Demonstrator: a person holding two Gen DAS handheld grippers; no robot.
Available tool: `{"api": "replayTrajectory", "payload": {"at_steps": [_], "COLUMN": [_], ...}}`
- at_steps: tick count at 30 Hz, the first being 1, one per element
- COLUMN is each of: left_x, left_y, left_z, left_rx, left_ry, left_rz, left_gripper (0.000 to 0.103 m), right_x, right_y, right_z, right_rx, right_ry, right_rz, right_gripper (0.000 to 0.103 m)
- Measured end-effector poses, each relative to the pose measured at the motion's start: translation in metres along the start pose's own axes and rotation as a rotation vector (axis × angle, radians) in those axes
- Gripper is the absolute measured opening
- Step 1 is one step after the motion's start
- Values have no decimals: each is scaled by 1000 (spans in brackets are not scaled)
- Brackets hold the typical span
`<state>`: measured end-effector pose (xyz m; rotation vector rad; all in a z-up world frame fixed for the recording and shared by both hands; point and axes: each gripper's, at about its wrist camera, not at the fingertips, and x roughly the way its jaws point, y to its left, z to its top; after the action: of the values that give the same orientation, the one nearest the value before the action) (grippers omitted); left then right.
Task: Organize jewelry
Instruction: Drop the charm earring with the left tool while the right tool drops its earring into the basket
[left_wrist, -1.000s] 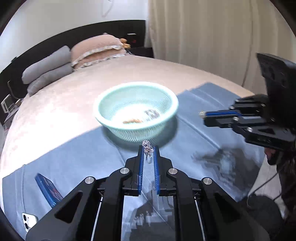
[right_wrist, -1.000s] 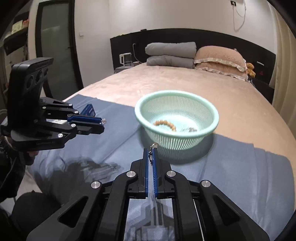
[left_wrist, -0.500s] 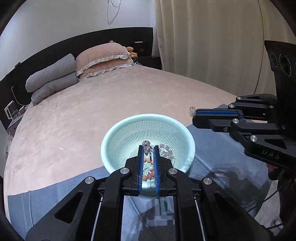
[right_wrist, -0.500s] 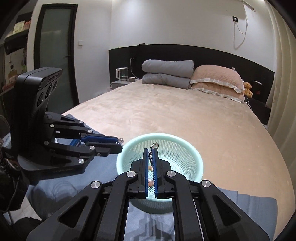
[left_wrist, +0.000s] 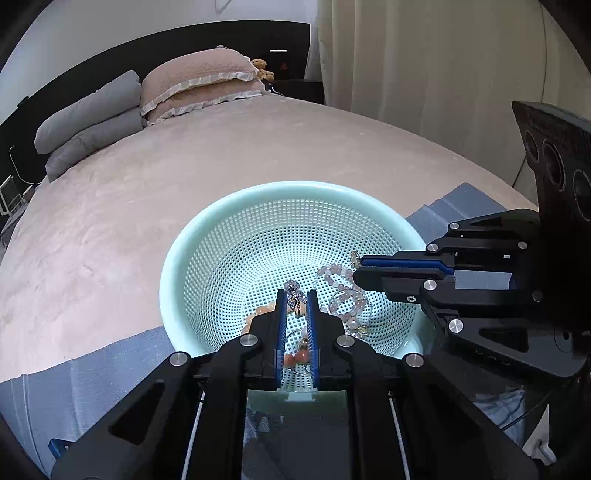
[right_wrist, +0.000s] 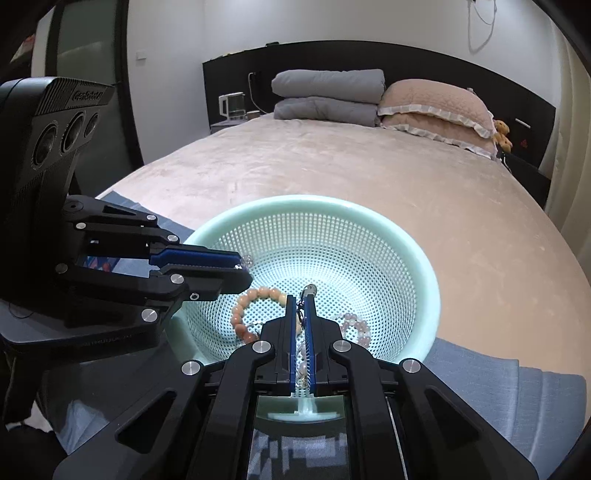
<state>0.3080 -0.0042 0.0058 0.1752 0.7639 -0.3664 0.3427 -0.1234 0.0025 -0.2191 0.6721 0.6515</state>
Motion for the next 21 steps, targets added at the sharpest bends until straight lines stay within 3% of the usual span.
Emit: {"api": "replayTrajectory", "payload": {"at_steps": [18, 21], "left_x": [0, -7], "left_y": [-7, -6], "left_z": [-1, -1], "left_rx": [28, 23], "left_ry": [16, 3], "left_rz": [14, 32], "left_gripper": [12, 24], "right_x": [-3, -10], "right_y": [-4, -1], "right_z": [-4, -3], "right_rx": [42, 39], "right_ry": [12, 8], "right_rz": [-17, -28], "right_gripper": [6, 6]}}
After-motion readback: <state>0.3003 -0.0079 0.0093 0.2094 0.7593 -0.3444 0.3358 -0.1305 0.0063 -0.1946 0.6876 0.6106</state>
